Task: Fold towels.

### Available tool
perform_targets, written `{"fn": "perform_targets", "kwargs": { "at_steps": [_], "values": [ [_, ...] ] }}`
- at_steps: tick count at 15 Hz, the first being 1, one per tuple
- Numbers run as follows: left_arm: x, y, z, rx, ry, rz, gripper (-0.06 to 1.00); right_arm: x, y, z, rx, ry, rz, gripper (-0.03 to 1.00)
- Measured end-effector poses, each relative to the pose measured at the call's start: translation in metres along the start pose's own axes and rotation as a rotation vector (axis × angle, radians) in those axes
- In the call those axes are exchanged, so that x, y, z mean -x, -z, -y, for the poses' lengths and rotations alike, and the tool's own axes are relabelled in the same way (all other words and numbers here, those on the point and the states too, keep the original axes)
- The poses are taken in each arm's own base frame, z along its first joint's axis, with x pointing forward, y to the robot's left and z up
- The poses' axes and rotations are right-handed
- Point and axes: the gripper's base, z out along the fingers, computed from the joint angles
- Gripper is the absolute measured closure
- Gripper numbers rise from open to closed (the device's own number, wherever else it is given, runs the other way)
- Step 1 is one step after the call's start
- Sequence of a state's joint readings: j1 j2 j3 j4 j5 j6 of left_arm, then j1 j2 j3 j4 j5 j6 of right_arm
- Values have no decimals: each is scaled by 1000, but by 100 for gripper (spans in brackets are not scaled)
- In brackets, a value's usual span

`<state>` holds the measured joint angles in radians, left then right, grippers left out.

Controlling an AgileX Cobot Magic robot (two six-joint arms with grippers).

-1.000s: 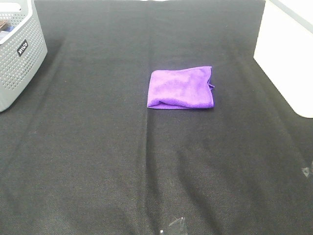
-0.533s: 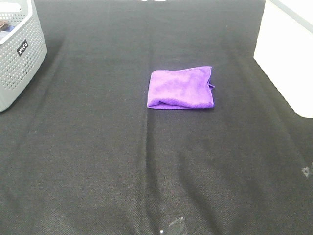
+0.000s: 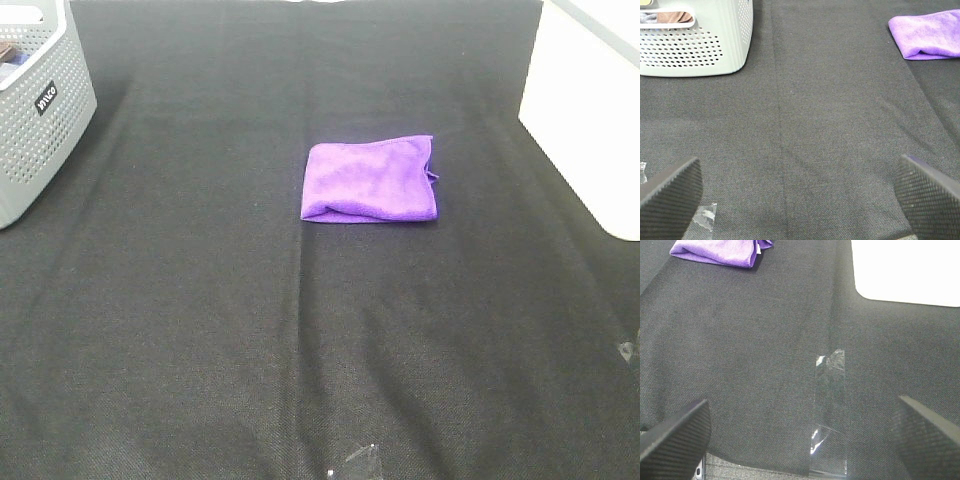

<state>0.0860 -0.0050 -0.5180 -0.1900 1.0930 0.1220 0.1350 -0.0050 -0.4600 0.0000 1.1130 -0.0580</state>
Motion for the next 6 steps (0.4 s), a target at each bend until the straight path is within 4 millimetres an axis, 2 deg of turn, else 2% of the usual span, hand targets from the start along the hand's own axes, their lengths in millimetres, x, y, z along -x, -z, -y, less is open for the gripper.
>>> {"fn": "perform_targets", "kwargs": {
  "at_steps": [6],
  "values": [
    [0, 0, 0, 0, 0, 0, -5, 0, 0, 0, 0, 0, 0, 3]
  ]
}}
